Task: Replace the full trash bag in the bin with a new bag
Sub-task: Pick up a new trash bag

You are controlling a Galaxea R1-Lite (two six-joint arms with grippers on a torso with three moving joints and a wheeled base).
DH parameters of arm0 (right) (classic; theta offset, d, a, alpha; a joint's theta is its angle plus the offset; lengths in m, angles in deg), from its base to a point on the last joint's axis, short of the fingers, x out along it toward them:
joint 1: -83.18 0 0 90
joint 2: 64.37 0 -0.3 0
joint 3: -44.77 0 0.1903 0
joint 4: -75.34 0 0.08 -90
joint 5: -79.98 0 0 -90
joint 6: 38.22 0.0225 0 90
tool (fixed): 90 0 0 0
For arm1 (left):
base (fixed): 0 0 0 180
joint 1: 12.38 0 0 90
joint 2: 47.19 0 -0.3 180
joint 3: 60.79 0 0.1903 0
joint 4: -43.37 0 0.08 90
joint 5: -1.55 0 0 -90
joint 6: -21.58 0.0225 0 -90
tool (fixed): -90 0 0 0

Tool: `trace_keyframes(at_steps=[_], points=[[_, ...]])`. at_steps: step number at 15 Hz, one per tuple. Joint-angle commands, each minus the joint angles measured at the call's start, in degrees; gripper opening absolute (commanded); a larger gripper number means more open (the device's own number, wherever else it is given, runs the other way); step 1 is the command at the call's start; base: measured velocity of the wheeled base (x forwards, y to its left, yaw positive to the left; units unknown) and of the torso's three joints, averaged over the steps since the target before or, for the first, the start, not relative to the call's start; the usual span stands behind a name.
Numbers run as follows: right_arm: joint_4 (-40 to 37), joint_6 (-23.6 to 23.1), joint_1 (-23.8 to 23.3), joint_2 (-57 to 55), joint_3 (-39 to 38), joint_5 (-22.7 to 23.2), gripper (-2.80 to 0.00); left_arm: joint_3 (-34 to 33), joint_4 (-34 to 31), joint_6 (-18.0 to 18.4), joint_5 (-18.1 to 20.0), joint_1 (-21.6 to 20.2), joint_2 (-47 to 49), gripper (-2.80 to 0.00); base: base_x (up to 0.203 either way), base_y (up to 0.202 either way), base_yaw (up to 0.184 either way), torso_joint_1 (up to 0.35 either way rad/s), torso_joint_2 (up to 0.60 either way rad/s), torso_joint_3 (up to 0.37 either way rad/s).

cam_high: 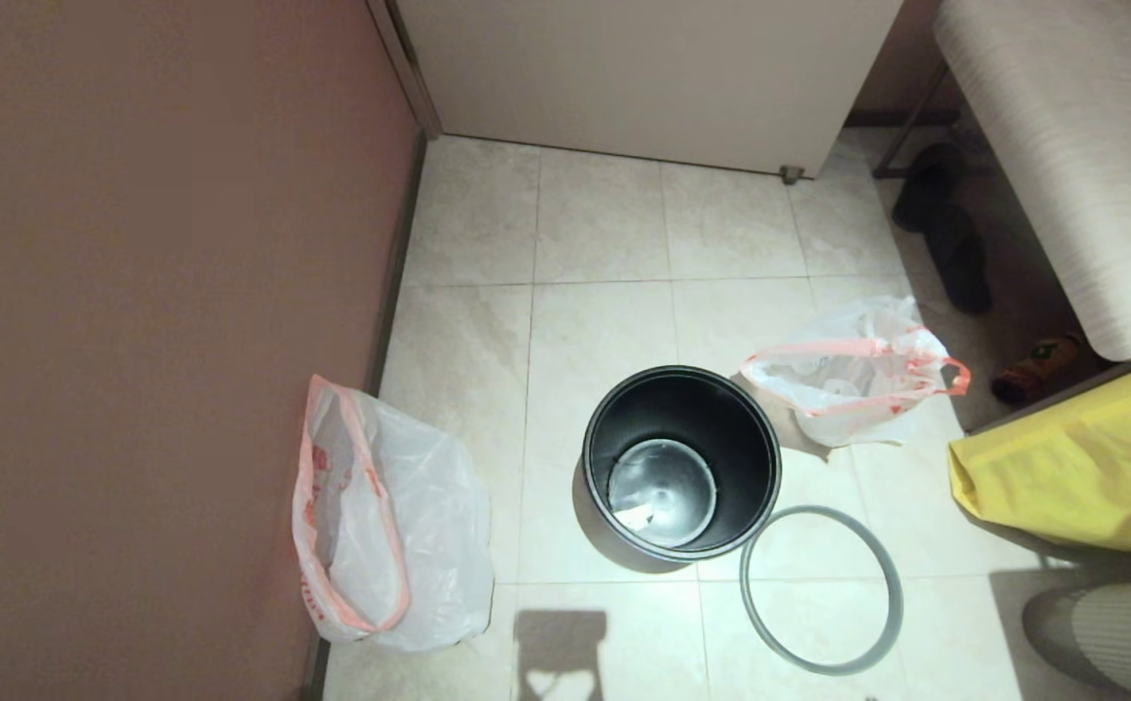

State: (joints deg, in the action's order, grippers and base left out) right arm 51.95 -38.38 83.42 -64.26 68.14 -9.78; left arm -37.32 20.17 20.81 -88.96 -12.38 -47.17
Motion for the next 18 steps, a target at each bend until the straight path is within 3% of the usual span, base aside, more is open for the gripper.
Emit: trace_keyframes(at_steps=[1,18], points=[[0.0,0.0,0.0,-0.1,0.0,0.0,-2.80,0.0,0.0,0.0,0.0,0.0,0.0,-2.80,0.000,0.000,0.000,0.000,0.00,0.000],[0.0,0.0,0.0,-0.1,0.0,0.0,-2.80,0.0,-0.1,0.1,0.1,0.0,0.0,-2.80,0.000,0.000,0.000,0.000,0.00,0.000]])
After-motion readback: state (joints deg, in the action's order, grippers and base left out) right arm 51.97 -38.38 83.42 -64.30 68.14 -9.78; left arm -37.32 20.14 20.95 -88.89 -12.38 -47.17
